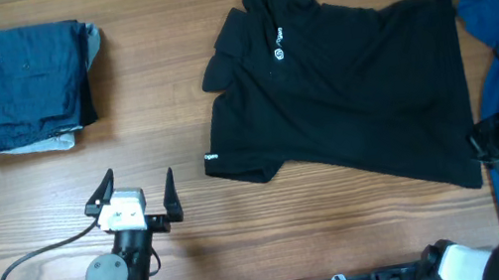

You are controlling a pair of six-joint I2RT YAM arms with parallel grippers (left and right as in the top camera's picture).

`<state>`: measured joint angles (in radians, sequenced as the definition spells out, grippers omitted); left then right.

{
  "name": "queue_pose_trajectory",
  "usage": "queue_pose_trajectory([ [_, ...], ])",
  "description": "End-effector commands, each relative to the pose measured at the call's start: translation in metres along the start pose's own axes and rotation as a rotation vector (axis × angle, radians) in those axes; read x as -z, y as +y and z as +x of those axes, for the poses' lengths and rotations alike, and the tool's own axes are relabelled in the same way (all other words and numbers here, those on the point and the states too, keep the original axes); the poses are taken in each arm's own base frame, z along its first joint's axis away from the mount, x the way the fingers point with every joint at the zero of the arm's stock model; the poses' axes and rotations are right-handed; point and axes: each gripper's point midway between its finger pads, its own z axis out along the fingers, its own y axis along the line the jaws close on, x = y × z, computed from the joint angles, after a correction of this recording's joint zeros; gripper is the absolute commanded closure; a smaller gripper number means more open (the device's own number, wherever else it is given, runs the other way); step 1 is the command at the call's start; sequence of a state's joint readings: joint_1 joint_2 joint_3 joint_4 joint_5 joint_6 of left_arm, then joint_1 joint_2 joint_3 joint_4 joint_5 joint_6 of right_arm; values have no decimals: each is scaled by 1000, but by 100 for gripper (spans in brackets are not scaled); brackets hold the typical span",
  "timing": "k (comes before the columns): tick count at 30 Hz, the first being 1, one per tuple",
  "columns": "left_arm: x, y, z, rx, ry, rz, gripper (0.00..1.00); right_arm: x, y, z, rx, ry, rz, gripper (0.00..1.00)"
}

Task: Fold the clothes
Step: 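Pull the shirt hem rightward to flatten the shirt, then release, then grasp the shirt's top corners with the left and right grippers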

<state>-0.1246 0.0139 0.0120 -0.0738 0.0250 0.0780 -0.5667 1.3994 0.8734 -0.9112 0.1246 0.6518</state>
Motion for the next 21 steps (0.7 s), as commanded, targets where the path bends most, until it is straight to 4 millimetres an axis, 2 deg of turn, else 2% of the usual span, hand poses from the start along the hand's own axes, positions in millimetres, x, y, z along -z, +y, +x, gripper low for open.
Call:
queue_pose_trajectory([
  [1,0,-3,2,-19,1,14,0,67,50,-10,187,-118,-361,94],
  [2,0,-3,2,-19,1,14,0,102,72,-7,291,-171,-533,92],
  [3,0,-3,2,-19,1,14,1,128,81,-4,334,-214,-624,91],
  [5,0,-3,2,-19,1,14,0,151,90,3,387,-275,-686,87],
  [6,0,-3,2,-19,1,14,0,155,95,6,422,-289,-699,86],
  [9,0,-3,2,-20,1,13,0,156,107,17,478,-275,-718,79],
  [11,0,-2,-11,-73,-52,10,0,150,113,23,508,-248,-713,78],
  [12,1,-11,-19,-76,-86,60,0,145,116,25,516,-231,-707,78],
  [13,4,-27,-33,-86,-149,149,0,142,117,27,520,-218,-702,78],
  [15,13,-40,-57,-69,-203,227,0,135,121,29,526,-192,-691,78],
  [18,18,-40,-95,-42,-165,231,0,126,125,27,525,-173,-679,78],
  [19,15,-40,-109,-36,-120,236,0,122,126,27,525,-159,-671,78],
  [21,-4,-45,-128,-18,27,273,0,115,127,27,540,-145,-657,82],
])
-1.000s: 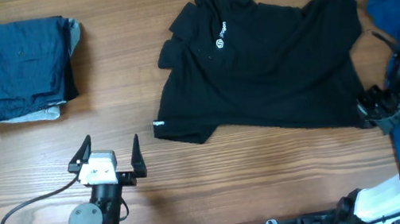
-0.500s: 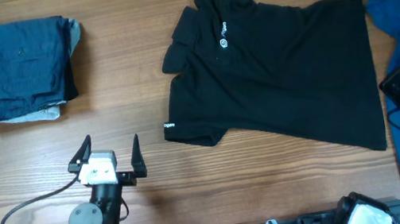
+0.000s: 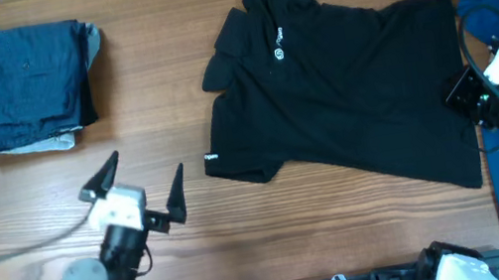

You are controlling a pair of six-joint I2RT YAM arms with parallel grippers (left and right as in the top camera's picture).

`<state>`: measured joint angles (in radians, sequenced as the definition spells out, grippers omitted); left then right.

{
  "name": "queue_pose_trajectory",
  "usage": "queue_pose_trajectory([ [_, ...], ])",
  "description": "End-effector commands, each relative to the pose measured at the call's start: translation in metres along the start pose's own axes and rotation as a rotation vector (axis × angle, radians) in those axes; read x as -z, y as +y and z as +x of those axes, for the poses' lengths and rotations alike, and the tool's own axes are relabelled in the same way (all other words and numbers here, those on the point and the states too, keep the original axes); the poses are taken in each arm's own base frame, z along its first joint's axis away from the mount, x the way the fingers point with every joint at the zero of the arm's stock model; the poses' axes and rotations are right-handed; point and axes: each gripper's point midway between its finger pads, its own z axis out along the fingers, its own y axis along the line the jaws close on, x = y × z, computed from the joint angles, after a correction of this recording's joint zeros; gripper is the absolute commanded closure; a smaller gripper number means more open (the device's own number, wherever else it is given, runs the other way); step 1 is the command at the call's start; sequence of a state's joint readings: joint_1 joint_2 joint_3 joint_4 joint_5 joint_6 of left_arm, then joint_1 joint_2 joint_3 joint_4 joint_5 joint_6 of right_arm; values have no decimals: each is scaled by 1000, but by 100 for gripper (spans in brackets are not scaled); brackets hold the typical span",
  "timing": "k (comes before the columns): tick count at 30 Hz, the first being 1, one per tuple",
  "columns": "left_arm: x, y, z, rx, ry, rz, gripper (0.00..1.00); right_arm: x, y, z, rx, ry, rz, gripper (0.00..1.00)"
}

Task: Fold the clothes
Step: 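Grasp the shirt's top corners with the left and right grippers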

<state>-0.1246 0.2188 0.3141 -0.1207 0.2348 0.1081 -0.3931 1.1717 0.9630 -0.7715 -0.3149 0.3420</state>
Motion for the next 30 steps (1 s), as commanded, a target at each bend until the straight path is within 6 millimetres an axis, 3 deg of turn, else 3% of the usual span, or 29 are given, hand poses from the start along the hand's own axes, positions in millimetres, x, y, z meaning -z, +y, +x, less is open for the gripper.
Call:
queue_pose_trajectory([
  [1,-30,-4,-40,47,146,79,0,-7,2,-1,25,26,-10,83],
  [3,-65,-5,-42,121,384,137,0,-17,-2,2,38,59,0,87],
  [5,-97,-7,-27,186,626,166,0,-24,-7,7,27,92,16,92],
  [7,-133,-1,-14,248,709,162,0,-31,-23,14,8,130,90,96],
  [9,-156,-18,8,388,769,253,2,-35,-39,18,3,149,170,96],
  [10,-159,-28,17,421,794,320,40,-36,-43,21,-1,163,185,96],
  [11,-163,-34,37,459,853,350,64,-38,-47,23,-4,176,206,96],
  [12,-165,-33,57,473,910,333,6,-41,-49,26,-15,186,210,96],
  [14,-169,-36,106,503,1042,313,0,-49,-61,32,-40,199,254,96],
  [17,-171,-53,146,525,1147,342,0,-59,-68,39,-48,240,279,96],
  [18,-173,-59,153,532,1158,362,21,-62,-70,41,-47,254,283,96],
  [19,-174,-62,154,526,1157,369,71,-65,-72,43,-50,265,287,96],
  [20,-175,-66,154,516,1154,376,96,-69,-74,44,-53,277,291,96],
  [23,-185,-66,160,399,1135,308,94,-80,-78,44,-55,287,297,96],
  [24,-192,-59,162,341,1114,253,87,-82,-79,43,-54,283,296,96],
  [25,-200,-54,162,292,1084,208,72,-83,-79,43,-54,284,296,95],
  [26,-207,-49,160,266,1056,180,69,-84,-79,43,-53,285,297,96],
  [29,-238,-30,157,309,945,68,45,-84,-79,43,-53,285,296,96],
  [30,-243,-28,160,327,933,58,42,-84,-79,43,-54,284,296,96],
])
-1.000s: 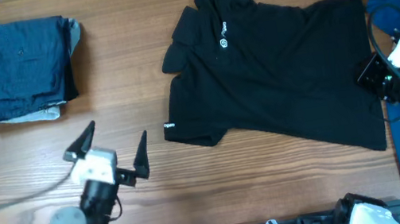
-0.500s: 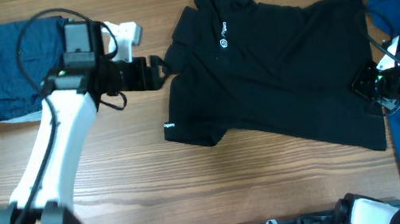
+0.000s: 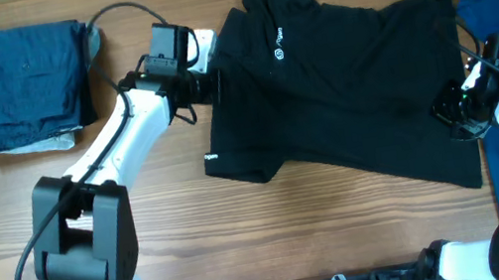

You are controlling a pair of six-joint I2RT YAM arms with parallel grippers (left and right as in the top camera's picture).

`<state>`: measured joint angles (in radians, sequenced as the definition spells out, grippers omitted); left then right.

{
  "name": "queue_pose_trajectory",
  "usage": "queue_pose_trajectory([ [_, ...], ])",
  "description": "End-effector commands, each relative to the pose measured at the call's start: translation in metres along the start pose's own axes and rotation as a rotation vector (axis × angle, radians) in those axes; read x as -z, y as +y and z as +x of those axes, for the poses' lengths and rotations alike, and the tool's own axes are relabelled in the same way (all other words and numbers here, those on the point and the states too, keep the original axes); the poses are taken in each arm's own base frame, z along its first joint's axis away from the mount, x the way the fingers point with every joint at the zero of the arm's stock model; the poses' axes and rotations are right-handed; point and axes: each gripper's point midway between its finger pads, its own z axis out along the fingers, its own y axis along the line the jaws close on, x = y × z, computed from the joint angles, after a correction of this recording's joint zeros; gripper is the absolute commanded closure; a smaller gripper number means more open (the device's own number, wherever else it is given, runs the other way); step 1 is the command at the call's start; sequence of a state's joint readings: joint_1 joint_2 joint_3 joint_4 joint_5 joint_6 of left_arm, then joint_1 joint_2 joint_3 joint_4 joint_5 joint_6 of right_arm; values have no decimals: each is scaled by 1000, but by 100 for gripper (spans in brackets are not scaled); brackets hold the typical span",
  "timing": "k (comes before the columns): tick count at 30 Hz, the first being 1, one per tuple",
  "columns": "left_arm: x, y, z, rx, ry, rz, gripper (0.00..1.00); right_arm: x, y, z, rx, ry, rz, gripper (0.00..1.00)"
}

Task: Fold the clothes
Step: 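Grasp the shirt's top corners with the left and right grippers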

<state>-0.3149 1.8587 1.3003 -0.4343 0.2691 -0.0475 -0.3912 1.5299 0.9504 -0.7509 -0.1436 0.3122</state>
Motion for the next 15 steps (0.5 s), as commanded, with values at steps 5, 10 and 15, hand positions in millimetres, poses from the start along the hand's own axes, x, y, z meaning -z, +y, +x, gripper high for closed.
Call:
queue_pose_trajectory([
  [5,-59,40,4,191,-17,-76,39,-6,-6,5,-7,16,26,96],
  [10,-80,53,19,268,17,-89,47,-6,-6,5,-6,16,26,96],
  [15,-78,63,21,286,22,-101,96,-6,-6,6,-7,21,28,96],
])
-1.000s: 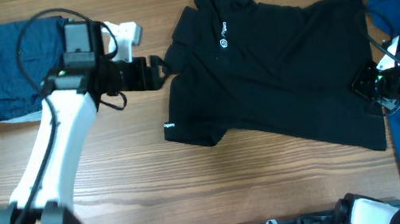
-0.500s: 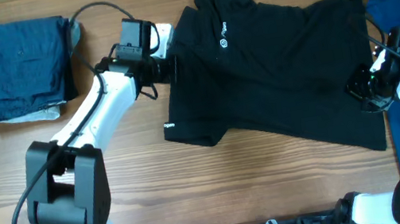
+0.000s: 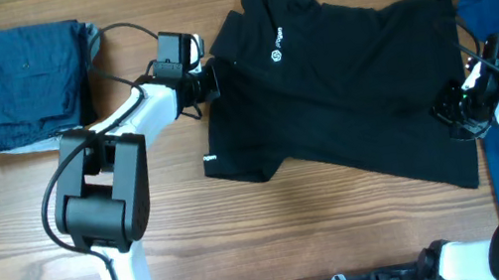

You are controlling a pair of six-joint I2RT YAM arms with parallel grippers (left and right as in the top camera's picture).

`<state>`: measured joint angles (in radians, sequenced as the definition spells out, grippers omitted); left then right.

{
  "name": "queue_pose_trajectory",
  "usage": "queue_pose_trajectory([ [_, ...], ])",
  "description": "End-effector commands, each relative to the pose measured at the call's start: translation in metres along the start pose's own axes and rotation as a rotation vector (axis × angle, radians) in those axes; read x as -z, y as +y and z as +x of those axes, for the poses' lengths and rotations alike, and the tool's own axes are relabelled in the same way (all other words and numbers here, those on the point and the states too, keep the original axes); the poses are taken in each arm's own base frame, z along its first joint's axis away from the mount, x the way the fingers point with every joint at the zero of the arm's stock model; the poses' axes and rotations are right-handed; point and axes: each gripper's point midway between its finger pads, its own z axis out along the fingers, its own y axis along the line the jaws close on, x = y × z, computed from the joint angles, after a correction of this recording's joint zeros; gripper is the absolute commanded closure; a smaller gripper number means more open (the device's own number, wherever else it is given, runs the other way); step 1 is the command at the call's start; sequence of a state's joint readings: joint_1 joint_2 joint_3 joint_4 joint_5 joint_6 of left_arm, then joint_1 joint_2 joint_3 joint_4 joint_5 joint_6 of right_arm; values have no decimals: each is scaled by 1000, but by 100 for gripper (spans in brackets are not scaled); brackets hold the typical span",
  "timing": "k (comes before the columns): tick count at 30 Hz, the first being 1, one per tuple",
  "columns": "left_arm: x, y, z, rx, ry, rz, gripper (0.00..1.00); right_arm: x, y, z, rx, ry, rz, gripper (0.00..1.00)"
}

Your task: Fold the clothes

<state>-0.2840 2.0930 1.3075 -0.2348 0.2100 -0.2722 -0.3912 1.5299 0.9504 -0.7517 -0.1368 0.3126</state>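
Note:
A black polo shirt point(image 3: 340, 75) with a small white chest logo lies spread face up across the middle of the table, collar toward the far edge. My left gripper point(image 3: 211, 78) is at the shirt's left sleeve, its dark fingers against the black cloth. My right gripper point(image 3: 449, 115) sits on the shirt's right side near the hem corner. Against the black fabric neither gripper shows as open or shut.
A folded stack of dark blue clothes point(image 3: 15, 87) rests at the far left. A loose blue garment lies at the right edge, partly under my right arm. The wooden table point(image 3: 273, 227) shows bare in front of the shirt.
My left arm has changed pose, its elbow now drawn in nearer the shirt, while its gripper stays at the left sleeve. The right gripper and the shirt look unchanged.
Both grippers first stood away from the shirt, the left one open near the front edge, the right one at the right edge. The right gripper then came up to the shirt's right side. Later each gripper was on the shirt, left at the sleeve, right near the hem, as now.

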Motion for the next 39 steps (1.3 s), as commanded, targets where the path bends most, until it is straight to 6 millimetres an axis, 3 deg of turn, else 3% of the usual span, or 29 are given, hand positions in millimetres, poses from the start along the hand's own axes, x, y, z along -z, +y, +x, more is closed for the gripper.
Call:
queue_pose_trajectory([
  [1,-3,23,2,41,16,-43,96,-6,-5,7,-7,23,21,96],
  [5,7,72,-12,96,-23,-157,96,-6,-7,12,-10,44,29,96],
  [11,23,128,-19,204,-37,-214,96,-11,-3,15,-8,71,8,96],
  [12,25,136,-19,220,-37,-222,96,-13,1,14,3,72,-17,96],
  [14,32,155,-16,260,-31,-243,96,-22,30,10,114,81,-183,96],
  [17,37,170,-7,300,3,-264,96,-45,56,-11,218,0,-246,96],
  [22,42,175,16,334,93,-286,96,-83,128,-40,410,-154,-307,96],
  [24,43,175,23,340,118,-291,96,-96,141,-49,449,-182,-258,96],
  [27,44,175,28,345,138,-295,96,-119,139,-66,455,-195,-145,96],
  [33,46,177,38,351,176,-319,96,-131,141,-101,515,-238,-98,96],
  [35,45,172,42,343,194,-318,96,-139,144,-116,530,-256,-79,96],
  [39,38,151,44,293,206,-303,96,-162,142,-123,526,-258,-69,96],
])
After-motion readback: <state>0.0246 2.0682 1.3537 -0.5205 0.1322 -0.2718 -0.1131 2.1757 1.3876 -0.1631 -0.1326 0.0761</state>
